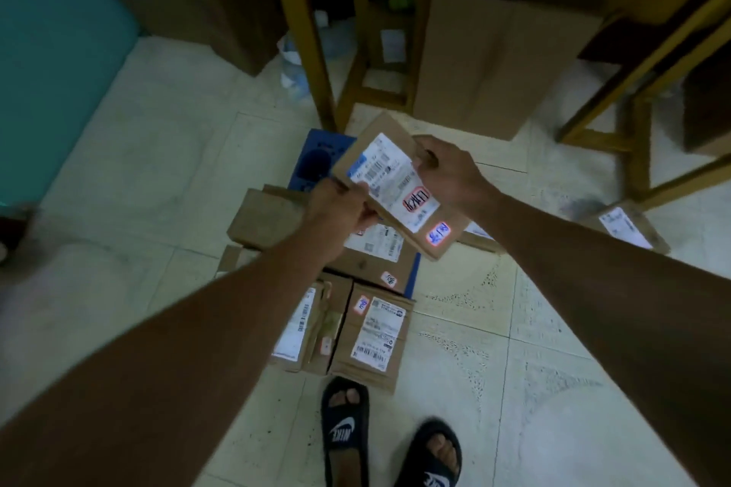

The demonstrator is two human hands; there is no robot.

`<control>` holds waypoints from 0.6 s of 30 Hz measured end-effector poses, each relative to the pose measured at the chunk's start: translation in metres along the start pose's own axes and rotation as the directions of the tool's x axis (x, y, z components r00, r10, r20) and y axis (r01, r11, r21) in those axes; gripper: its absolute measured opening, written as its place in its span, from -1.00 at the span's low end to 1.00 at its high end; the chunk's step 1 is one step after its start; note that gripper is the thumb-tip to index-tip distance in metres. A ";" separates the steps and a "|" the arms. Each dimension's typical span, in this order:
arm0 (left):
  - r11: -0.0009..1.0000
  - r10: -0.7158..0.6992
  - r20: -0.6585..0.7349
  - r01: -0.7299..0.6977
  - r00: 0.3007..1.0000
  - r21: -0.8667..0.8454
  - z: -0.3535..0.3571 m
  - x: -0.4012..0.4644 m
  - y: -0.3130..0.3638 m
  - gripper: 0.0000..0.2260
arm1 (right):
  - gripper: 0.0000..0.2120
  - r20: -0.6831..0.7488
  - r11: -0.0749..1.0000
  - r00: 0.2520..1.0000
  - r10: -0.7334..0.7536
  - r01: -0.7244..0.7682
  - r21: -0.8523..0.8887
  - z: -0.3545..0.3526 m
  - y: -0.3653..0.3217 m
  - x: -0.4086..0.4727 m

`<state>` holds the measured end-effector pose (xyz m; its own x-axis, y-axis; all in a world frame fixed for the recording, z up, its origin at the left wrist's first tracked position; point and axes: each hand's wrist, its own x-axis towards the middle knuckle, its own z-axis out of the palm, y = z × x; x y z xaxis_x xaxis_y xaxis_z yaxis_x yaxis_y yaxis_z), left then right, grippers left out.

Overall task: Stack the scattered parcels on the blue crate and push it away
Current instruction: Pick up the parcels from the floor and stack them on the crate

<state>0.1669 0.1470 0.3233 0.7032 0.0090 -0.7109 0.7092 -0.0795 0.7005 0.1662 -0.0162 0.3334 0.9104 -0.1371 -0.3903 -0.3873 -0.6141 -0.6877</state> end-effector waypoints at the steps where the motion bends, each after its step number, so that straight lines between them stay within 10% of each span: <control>1: 0.998 -0.045 -0.020 0.044 0.999 -0.055 -0.005 0.008 -0.018 -0.97 | -0.72 0.046 1.000 0.999 0.011 -0.010 -0.024 0.016 0.003 0.005; 18: 0.946 -0.291 -0.369 0.210 0.882 -0.245 -0.036 0.093 -0.134 -0.82 | -0.71 0.375 0.934 0.926 0.032 0.106 -0.341 0.146 0.036 0.083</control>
<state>0.1398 0.1947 0.1656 0.4323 0.3994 -0.8084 0.8312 0.1710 0.5290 0.2064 0.0638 0.1863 0.7766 0.1451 -0.6131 -0.2156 -0.8532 -0.4750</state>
